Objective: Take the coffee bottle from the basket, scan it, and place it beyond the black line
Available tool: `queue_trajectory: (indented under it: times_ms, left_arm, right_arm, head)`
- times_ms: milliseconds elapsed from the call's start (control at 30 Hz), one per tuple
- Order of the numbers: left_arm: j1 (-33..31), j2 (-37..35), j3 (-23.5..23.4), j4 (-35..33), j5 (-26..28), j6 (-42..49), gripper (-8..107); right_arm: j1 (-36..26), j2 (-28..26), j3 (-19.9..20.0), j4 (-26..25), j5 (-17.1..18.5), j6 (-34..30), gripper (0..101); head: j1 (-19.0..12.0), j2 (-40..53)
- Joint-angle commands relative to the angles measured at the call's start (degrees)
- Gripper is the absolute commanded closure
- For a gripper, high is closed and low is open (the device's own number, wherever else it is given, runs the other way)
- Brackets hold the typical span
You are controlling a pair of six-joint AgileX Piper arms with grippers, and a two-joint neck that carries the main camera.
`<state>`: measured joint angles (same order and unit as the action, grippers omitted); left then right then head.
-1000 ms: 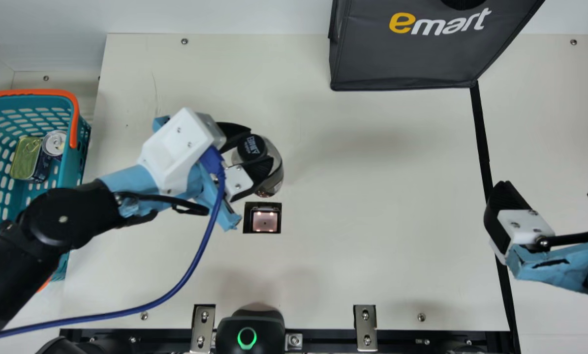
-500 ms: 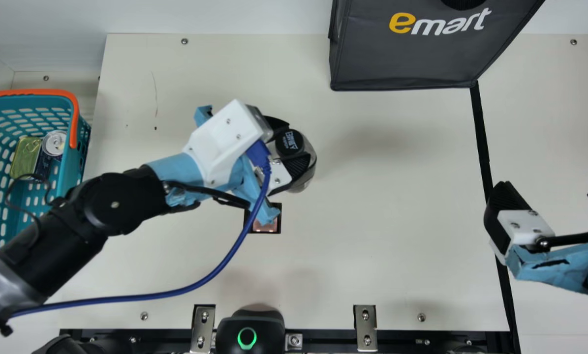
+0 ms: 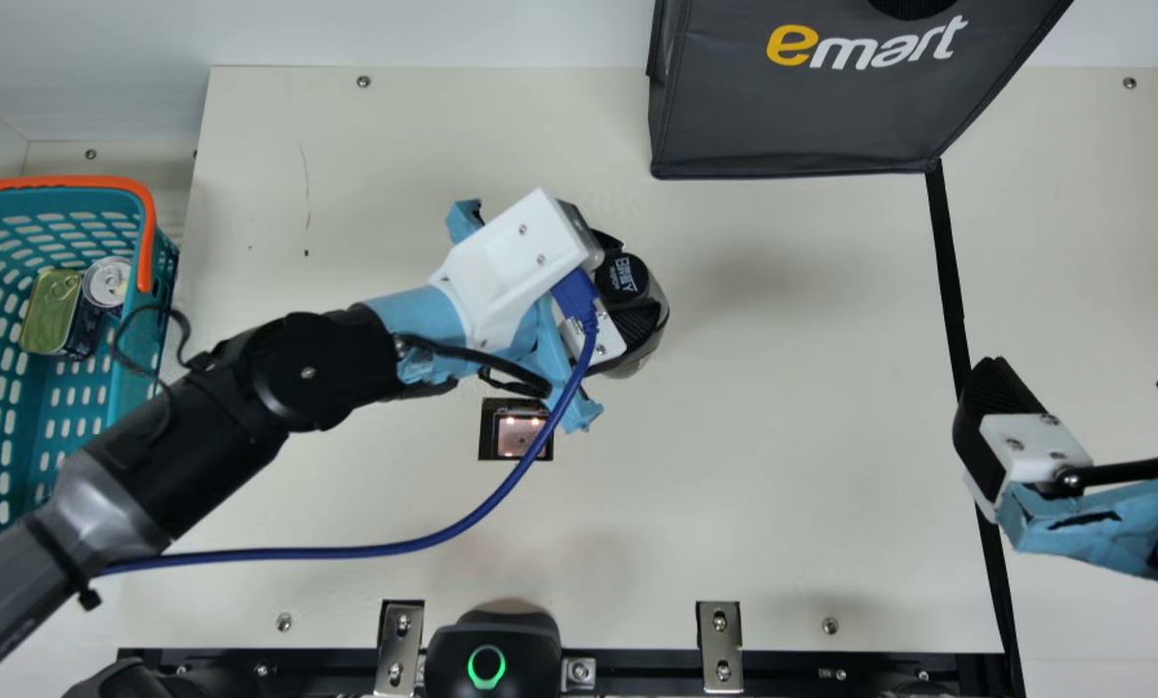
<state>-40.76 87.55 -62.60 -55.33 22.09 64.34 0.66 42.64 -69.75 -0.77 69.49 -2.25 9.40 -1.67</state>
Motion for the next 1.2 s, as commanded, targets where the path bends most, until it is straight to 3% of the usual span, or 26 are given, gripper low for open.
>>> queue_trajectory:
  times_ms: [0, 1167]
  left_arm:
    - [-0.24, 0.63, -0.15, -0.7, -0.23, 0.64, 89]
    - [-4.28, 9.01, -1.57, -15.17, -5.96, 14.68, 89]
  right_arm:
    - [0.0, 0.0, 0.0, 0.0, 0.0, 0.0, 10]
    - [0.0, 0.0, 0.0, 0.0, -0.08, 0.0, 10]
  head:
    - [-1.48, 0.09]
    - [-1.48, 0.09]
